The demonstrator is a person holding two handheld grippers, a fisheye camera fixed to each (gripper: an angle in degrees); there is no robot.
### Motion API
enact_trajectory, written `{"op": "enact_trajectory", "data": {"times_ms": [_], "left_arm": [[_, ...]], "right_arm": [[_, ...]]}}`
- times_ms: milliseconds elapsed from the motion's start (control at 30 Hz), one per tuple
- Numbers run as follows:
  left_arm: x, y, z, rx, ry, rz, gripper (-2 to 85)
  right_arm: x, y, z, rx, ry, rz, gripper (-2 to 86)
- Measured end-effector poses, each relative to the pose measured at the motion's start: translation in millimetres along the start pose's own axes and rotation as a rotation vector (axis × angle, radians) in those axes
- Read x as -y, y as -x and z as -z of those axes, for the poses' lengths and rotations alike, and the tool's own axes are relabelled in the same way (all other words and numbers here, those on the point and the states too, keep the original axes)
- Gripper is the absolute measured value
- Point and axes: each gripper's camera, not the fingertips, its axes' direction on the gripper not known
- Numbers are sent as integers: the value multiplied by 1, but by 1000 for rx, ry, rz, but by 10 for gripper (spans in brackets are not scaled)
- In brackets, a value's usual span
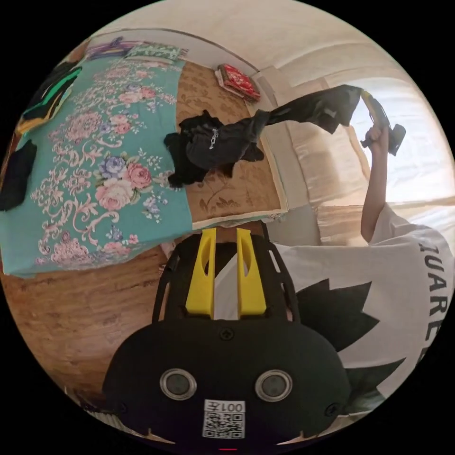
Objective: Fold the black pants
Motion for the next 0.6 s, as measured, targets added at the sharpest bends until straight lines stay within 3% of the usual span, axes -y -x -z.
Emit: {"op": "enact_trajectory", "data": {"times_ms": [167, 267, 400, 600], "left_arm": [[8, -12, 25, 45, -25, -181, 62], [13, -19, 39, 120, -19, -265, 65], [10, -13, 62, 131, -82, -294, 70], [14, -5, 92, 75, -184, -406, 124]], "right_arm": [[57, 23, 31, 54, -145, 59, -2], [97, 24, 52, 211, -255, 44, -2], [169, 37, 61, 269, -211, 76, -1], [255, 123, 98, 330, -239, 298, -1]]}}
